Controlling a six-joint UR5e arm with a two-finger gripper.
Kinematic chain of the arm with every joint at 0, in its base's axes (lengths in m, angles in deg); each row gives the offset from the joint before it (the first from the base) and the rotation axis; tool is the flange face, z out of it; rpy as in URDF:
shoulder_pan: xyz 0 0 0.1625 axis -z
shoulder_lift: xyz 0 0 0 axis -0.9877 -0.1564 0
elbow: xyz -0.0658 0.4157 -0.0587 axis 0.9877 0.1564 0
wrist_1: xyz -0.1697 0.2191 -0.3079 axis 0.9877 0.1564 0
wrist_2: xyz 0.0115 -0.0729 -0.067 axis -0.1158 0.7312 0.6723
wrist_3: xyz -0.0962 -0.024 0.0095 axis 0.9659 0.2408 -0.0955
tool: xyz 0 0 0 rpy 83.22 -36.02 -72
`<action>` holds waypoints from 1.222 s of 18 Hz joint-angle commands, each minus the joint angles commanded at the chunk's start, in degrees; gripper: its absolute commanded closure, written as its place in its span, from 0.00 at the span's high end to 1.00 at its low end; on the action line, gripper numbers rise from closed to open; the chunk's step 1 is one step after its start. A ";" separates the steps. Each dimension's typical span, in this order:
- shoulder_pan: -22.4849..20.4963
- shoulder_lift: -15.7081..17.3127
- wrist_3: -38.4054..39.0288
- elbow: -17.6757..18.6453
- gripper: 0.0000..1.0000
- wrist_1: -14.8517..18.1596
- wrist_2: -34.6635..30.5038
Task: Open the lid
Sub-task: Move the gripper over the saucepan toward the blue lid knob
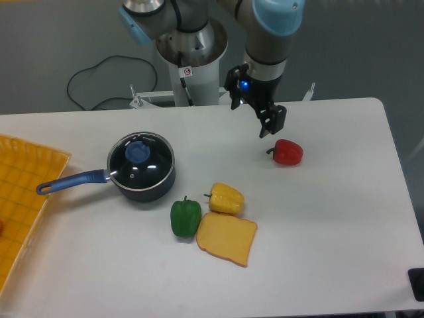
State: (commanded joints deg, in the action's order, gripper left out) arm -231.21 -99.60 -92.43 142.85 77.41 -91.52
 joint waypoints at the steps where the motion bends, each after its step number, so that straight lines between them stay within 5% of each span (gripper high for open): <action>1: 0.53 -0.26 1.05 0.00 1.00 0.00 -0.09; 11: 9.57 -1.06 17.66 0.17 1.00 -0.26 -0.18; 16: 14.85 -0.97 27.24 4.47 1.00 -10.08 -0.44; 22: 19.87 -1.41 32.60 6.59 1.00 -15.11 -6.24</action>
State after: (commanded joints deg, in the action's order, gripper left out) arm -211.35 -101.01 -59.83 149.44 62.30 -97.76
